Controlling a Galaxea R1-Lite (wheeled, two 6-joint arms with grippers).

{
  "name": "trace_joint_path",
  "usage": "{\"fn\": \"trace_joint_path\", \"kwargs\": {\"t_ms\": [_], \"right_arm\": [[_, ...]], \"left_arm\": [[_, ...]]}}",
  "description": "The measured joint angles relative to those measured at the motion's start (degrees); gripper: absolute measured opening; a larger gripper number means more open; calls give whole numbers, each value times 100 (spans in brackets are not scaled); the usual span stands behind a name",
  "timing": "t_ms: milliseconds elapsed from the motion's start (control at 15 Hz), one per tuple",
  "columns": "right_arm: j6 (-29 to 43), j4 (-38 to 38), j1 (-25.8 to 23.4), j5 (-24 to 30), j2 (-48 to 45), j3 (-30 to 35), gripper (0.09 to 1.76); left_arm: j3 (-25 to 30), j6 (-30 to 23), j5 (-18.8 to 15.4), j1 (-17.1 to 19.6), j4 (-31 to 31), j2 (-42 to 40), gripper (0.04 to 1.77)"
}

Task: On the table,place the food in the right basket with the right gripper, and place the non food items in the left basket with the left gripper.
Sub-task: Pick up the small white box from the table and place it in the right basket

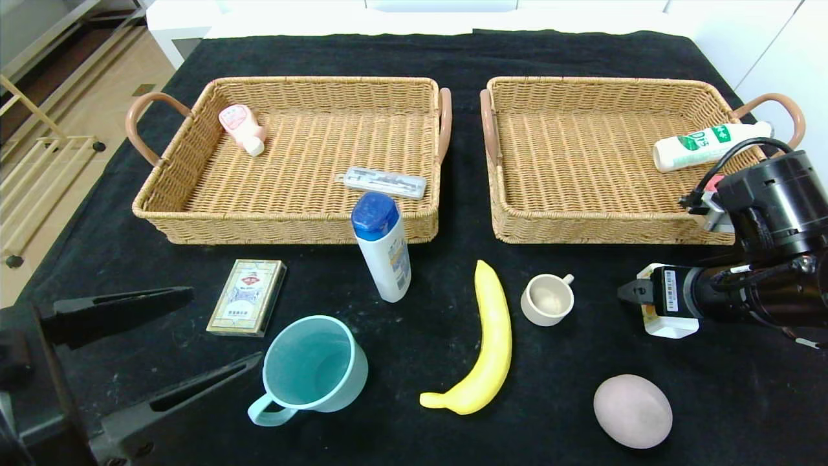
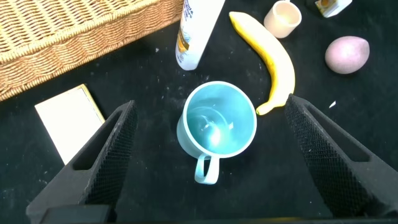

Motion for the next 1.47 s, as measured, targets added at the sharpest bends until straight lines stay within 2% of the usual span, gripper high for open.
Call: {"fn": "trace_joint_path", "kwargs": {"t_ms": [133,333,533,600,1467], "right_arm": [[0,-1,0,2,2,6,171],[2,-1,0,6,16,22,119],[-1,-4,9,9,79,30,85],[0,-11,9,9,93,33,81],[-6,20,121,-6,33,117,81]], "left_arm": [[0,2,0,0,0,-15,172],[6,2,1,0,-2,-23,172],[13,2,0,0,0,-26,172],[15,2,0,0,-2,-28,172],[78,118,-2,20,17,-96,172]]}}
